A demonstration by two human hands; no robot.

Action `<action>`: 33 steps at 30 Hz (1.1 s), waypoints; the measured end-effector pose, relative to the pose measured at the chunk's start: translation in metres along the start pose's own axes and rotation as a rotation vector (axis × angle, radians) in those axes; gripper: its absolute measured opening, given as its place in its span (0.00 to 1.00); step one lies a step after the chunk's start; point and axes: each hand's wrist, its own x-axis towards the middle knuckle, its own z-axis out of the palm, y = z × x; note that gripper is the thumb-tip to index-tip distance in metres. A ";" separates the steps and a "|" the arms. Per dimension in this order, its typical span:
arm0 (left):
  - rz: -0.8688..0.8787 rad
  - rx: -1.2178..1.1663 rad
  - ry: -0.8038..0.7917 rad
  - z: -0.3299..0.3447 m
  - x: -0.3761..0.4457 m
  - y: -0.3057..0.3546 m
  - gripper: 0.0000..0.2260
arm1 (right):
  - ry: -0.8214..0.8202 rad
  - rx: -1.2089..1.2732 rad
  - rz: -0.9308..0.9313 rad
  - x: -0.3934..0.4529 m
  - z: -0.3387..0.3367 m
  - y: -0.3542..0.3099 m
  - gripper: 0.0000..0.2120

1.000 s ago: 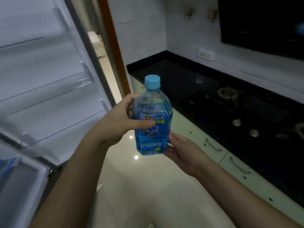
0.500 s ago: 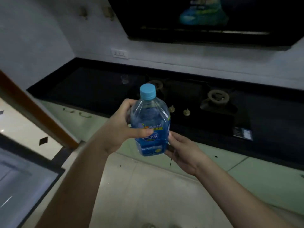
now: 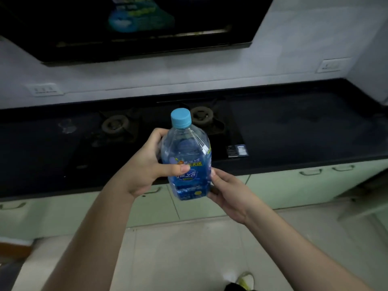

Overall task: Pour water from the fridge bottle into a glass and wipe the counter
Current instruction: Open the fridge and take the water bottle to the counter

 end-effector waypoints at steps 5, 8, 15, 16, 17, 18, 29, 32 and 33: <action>0.004 -0.020 -0.066 0.062 0.056 0.002 0.34 | 0.052 0.065 -0.044 -0.008 -0.068 -0.028 0.15; 0.012 -0.025 -0.073 0.099 0.087 -0.002 0.34 | 0.080 0.053 -0.063 -0.010 -0.109 -0.048 0.15; 0.025 -0.016 -0.069 0.163 0.148 -0.011 0.35 | 0.155 0.051 -0.063 -0.015 -0.180 -0.082 0.16; 0.026 -0.005 -0.078 0.169 0.156 -0.011 0.35 | 0.165 0.051 -0.064 -0.014 -0.187 -0.085 0.15; 0.025 0.003 -0.086 0.174 0.163 -0.011 0.35 | 0.173 0.054 -0.070 -0.013 -0.194 -0.088 0.16; 0.022 0.011 -0.094 0.179 0.171 -0.011 0.35 | 0.180 0.059 -0.077 -0.011 -0.201 -0.090 0.16; 0.013 0.146 -0.183 0.192 0.285 -0.036 0.34 | 0.305 0.109 -0.080 0.061 -0.270 -0.106 0.15; 0.032 0.210 -0.140 0.188 0.321 -0.054 0.33 | 0.315 0.117 -0.071 0.089 -0.288 -0.115 0.16; 0.041 0.239 -0.123 0.187 0.334 -0.059 0.33 | 0.314 0.114 -0.062 0.099 -0.294 -0.119 0.16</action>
